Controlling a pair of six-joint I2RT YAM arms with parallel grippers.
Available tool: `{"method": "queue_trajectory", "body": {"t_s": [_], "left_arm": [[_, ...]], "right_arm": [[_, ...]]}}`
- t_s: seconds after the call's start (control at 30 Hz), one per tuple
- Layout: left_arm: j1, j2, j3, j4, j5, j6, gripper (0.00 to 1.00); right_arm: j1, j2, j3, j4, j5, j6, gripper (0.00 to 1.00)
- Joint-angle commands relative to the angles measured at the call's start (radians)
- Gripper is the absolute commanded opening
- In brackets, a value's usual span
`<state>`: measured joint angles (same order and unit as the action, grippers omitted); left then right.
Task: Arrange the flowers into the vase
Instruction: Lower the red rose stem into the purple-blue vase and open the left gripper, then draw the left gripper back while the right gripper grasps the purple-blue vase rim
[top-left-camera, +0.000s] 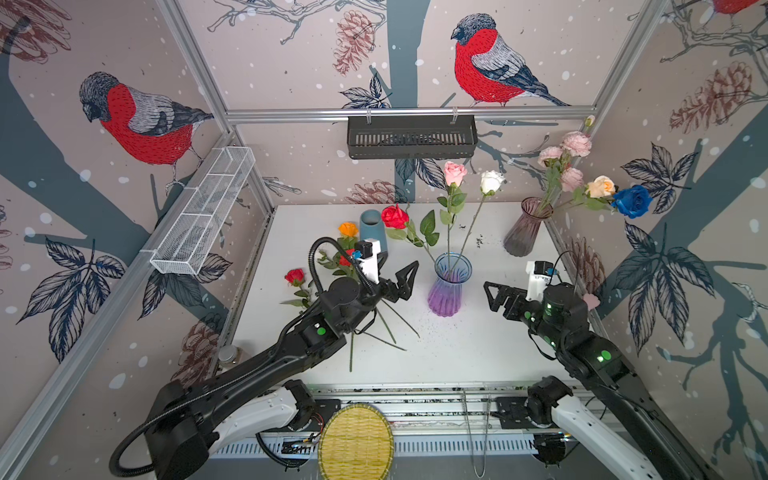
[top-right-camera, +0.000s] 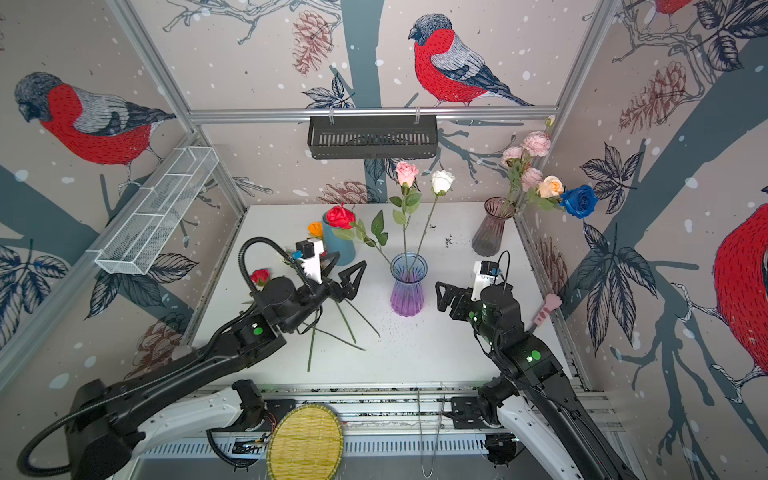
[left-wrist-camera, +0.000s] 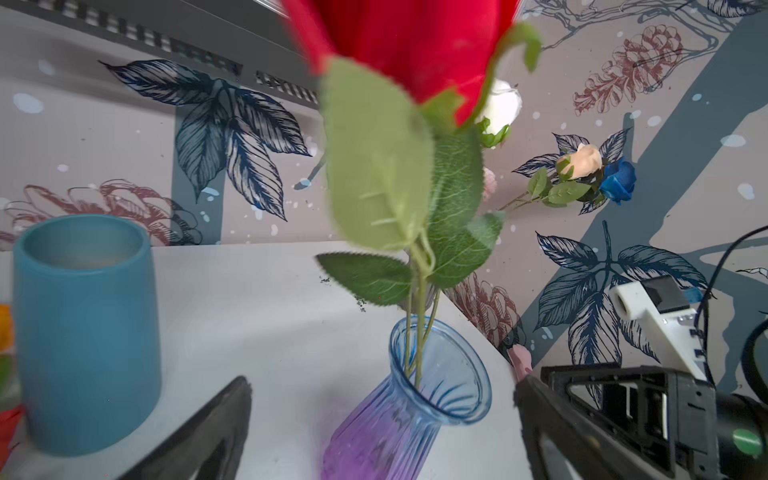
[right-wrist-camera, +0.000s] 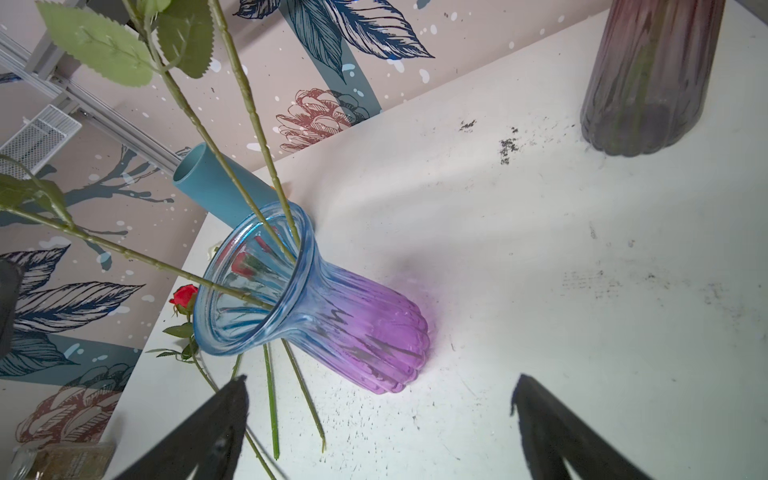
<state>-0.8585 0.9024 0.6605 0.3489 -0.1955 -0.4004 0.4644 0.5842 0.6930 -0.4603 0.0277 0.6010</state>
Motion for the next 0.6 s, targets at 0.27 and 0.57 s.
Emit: {"method": "queue_trajectory", "body": {"t_s": [0.27,0.57], "left_arm": [[0.001,-0.417,0.092,-0.74,-0.221,0.1,0.97],[-0.001,-0.665,0.081,-0.889,-0.238,0.043,0.98]], "right_arm": [[0.31,0.098,0.187,0.085,-0.062,-0.485,0.86],[0.566,0.157,0.286,-0.054,-0.137,-0.992,0.78]]}}
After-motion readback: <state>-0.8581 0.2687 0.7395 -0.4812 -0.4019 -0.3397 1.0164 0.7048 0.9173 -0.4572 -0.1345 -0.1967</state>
